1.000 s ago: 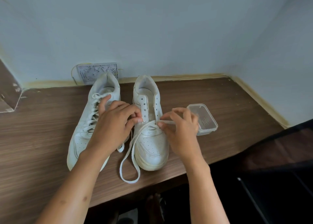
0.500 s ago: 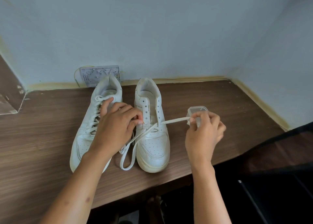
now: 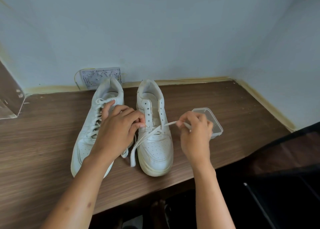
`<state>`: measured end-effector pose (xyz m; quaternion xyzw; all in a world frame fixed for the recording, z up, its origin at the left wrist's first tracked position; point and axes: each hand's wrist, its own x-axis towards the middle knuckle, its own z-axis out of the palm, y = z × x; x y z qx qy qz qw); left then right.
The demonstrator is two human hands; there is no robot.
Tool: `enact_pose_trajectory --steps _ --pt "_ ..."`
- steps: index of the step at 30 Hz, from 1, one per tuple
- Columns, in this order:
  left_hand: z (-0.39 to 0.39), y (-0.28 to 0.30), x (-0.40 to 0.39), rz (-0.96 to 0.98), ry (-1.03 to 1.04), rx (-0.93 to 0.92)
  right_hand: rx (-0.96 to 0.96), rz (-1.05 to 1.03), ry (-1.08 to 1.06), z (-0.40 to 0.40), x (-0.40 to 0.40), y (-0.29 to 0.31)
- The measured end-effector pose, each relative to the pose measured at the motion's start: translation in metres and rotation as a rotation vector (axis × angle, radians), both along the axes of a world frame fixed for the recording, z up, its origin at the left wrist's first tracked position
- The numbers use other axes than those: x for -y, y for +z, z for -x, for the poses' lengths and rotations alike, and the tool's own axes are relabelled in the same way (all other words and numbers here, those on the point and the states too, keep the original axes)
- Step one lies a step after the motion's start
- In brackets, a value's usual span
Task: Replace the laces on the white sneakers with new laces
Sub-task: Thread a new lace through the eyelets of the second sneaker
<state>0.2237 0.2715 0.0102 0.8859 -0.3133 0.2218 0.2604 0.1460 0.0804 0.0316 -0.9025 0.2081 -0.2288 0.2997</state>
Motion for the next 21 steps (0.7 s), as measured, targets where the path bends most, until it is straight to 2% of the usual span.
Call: enact_pose_trajectory --steps 3,5,8,12,14,18,21 --pt "0.0 -0.001 -0.001 -0.004 0.003 -0.011 0.036 0.036 -0.245 0.005 0.011 0.004" --pt "-0.001 -0.001 -0.001 -0.01 0.006 -0.01 0.109 0.061 -0.289 0.008 0.016 0.005" --pt "-0.001 -0.001 0.0 -0.009 0.005 -0.005 0.113 0.05 -0.16 0.008 0.016 0.007" --pt "-0.002 -0.002 0.0 -0.006 -0.001 -0.009 -0.064 0.08 0.131 -0.001 0.003 -0.001" --pt "-0.002 -0.002 0.0 -0.006 -0.003 -0.013 -0.09 0.068 0.197 -0.003 -0.007 -0.006" --pt "-0.002 -0.002 0.0 0.0 -0.01 -0.013 -0.057 0.062 0.182 -0.003 -0.012 -0.008" --pt "-0.001 -0.001 -0.001 0.0 -0.007 -0.014 -0.015 0.059 -0.006 -0.001 -0.005 -0.002"
